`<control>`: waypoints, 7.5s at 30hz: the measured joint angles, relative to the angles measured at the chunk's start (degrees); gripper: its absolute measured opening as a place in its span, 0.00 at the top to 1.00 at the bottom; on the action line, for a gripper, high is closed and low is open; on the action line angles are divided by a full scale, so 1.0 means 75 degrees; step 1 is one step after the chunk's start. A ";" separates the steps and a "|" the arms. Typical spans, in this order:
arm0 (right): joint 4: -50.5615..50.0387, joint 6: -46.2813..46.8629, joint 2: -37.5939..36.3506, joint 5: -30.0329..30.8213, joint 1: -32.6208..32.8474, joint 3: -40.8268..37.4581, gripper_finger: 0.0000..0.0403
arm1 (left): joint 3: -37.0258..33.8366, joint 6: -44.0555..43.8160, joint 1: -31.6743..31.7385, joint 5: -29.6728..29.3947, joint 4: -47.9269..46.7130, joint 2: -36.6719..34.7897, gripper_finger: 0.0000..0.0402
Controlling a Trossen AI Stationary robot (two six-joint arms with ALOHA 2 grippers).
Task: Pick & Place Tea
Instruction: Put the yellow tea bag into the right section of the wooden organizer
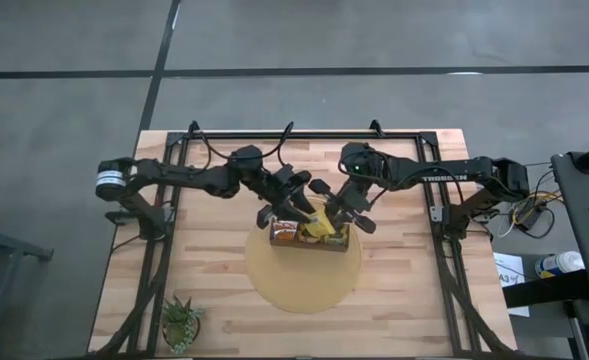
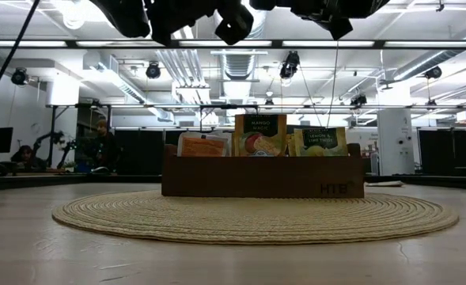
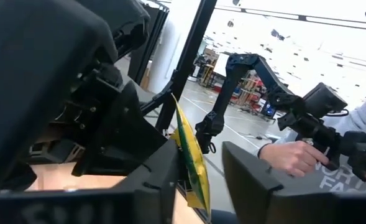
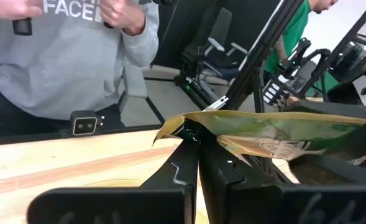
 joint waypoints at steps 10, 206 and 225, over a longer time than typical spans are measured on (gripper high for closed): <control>0.0016 0.0097 0.0000 0.0000 0.0001 0.0000 0.98 | -0.0004 -0.0077 0.0000 0.0123 -0.0022 0.0000 0.97; -0.8121 0.7166 0.2830 0.4766 0.0578 0.2451 0.98 | -0.5075 0.5190 0.0522 -0.6458 -0.0316 -0.5319 0.52; -0.8402 0.6975 0.2809 0.4055 0.0598 0.2653 0.63 | -0.5075 0.5195 0.0525 -0.6455 -0.0318 -0.5319 0.52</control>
